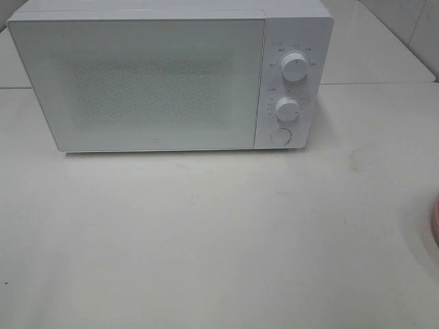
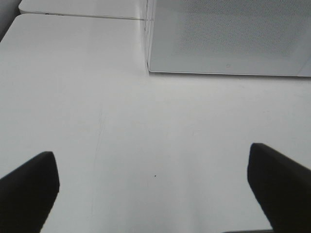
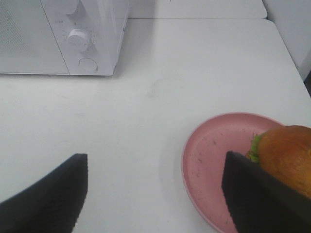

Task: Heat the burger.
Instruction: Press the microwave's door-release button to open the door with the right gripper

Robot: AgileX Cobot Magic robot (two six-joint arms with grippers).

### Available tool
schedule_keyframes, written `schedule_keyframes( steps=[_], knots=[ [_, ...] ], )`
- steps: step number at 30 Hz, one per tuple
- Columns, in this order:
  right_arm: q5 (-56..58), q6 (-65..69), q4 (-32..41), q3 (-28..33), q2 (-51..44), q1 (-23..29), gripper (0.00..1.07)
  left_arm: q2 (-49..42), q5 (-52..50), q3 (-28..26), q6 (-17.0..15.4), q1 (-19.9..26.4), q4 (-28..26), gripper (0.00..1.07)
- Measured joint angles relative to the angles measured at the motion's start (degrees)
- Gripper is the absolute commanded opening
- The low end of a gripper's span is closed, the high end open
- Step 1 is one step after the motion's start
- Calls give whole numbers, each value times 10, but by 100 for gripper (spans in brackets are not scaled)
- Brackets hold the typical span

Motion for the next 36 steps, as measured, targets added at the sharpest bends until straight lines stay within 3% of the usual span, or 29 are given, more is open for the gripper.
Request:
schedule_keyframes(
  steps=[36],
  knots=[
    [-425,0,0,32,419,0,75,0,0,0,0,0,0,98]
  ],
)
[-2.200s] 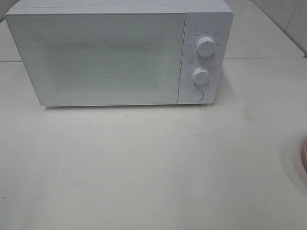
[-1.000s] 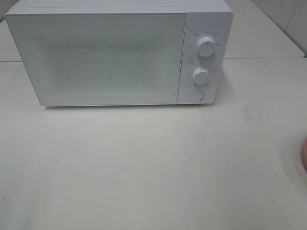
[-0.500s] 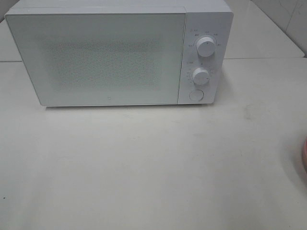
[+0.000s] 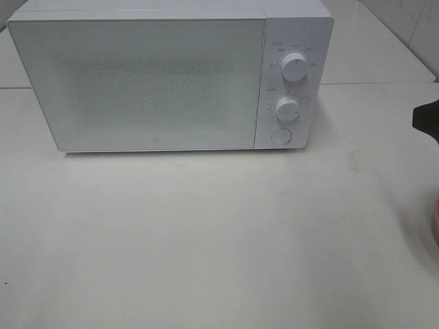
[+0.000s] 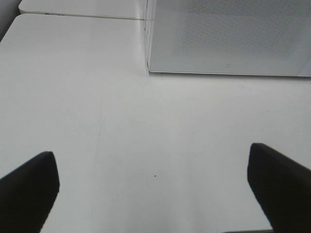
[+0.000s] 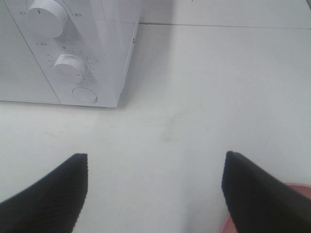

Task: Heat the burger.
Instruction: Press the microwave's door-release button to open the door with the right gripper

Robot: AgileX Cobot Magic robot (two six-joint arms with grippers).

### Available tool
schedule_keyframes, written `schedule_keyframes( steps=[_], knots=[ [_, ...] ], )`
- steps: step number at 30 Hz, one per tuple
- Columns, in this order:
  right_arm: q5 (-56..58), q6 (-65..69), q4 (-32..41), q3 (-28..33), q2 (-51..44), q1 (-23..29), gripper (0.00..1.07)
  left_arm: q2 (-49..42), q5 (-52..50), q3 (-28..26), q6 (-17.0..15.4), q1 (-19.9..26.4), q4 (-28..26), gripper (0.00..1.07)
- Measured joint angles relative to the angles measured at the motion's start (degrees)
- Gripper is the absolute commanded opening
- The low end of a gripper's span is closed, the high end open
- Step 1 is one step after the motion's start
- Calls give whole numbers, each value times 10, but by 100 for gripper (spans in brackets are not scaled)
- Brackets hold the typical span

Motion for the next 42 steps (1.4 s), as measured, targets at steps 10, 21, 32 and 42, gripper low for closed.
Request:
schedule_keyframes(
  steps=[10,21,32,42],
  knots=[
    [-158,0,0,0,120,0,75,0,0,0,0,0,0,98],
    [-361,-13,17,37,222,27,75,0,0,0,0,0,0,98],
    [-595,-183,271,100,321,176,75,0,0,0,0,0,0,98],
    [-751,-241,460,101,418,328,75,0,0,0,0,0,0,98]
  ],
)
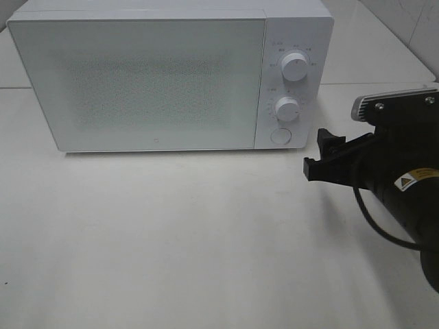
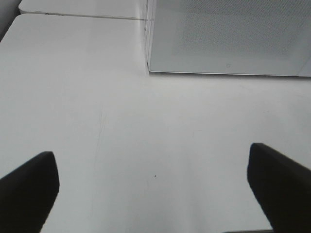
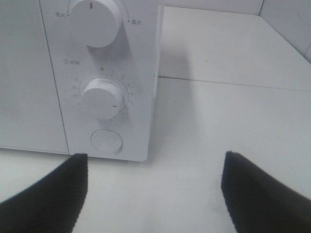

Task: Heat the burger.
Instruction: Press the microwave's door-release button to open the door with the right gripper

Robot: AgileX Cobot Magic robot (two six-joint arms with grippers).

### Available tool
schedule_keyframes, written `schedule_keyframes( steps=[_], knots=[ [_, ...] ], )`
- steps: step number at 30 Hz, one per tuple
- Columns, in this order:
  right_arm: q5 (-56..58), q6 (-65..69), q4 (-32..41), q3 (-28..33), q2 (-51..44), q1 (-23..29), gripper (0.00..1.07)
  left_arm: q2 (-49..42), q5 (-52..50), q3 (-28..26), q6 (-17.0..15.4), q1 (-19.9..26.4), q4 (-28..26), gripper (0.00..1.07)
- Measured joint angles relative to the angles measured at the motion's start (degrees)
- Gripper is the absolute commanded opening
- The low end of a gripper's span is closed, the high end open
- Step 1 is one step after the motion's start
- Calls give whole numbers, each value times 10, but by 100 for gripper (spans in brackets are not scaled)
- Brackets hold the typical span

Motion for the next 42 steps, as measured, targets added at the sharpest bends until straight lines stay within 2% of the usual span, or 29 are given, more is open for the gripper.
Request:
schedule_keyframes(
  steps=[7,14,20,24,25,26,28,29,31,33,37,39,40,42],
  knots=[
    [-16,0,5,0,37,52,75,0,0,0,0,0,0,98],
    [-18,13,16,0,42,65,75,0,0,0,0,0,0,98],
    [-19,107,19,0,42,67,73,0,0,0,0,0,0,98],
    [-19,245,19,0,42,69,67,0,0,0,0,0,0,98],
    [-19,245,19,0,42,69,67,0,0,0,0,0,0,98],
    [-20,318,19,0,42,69,64,0,0,0,0,0,0,98],
    [-20,348,19,0,42,69,63,0,0,0,0,0,0,98],
    [-20,425,19,0,42,69,59,0,0,0,0,0,0,98],
    [-20,455,19,0,42,69,57,0,0,0,0,0,0,98],
    [-21,563,19,0,42,69,52,0,0,0,0,0,0,98],
    [-21,655,19,0,42,69,45,0,0,0,0,0,0,98],
    [-21,774,19,0,42,69,31,0,0,0,0,0,0,98],
    [-21,774,19,0,42,69,31,0,0,0,0,0,0,98],
    [-21,857,19,0,42,69,18,0,0,0,0,0,0,98]
  ],
)
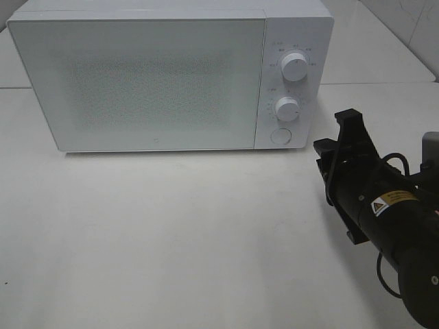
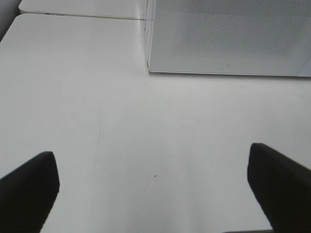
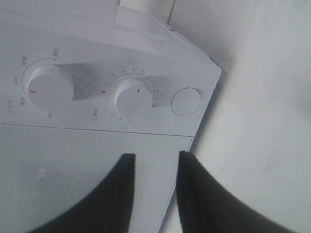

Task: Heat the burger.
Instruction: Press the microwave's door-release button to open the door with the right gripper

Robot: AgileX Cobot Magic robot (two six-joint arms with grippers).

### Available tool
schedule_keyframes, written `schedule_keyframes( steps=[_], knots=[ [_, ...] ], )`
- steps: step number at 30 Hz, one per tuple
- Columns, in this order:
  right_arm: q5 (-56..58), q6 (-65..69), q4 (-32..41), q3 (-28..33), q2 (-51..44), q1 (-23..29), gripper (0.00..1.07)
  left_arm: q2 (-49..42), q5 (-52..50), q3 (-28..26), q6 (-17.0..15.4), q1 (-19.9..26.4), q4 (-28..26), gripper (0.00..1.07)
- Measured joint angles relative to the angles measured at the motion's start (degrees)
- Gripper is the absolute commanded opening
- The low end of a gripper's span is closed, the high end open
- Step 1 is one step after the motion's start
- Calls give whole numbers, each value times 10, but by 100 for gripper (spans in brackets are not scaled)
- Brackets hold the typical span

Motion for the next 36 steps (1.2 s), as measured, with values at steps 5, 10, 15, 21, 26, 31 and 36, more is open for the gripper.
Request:
schedule_keyframes(
  steps=[5,10,15,21,26,31,36],
  knots=[
    [0,56,0,0,0,0,6,0,0,0,0,0,0,98],
    [23,84,0,0,0,0,0,0,0,0,0,0,0,98],
    [30,95,1,0,0,0,0,0,0,0,0,0,0,98],
    [34,118,15,-1,32,0,0,0,0,0,0,0,0,98],
    [36,180,9,-10,73,0,0,0,0,0,0,0,0,98],
    [36,201,5,-34,107,0,0,0,0,0,0,0,0,98],
    [36,208,3,-69,139,-1,0,0,0,0,0,0,0,98]
  ],
)
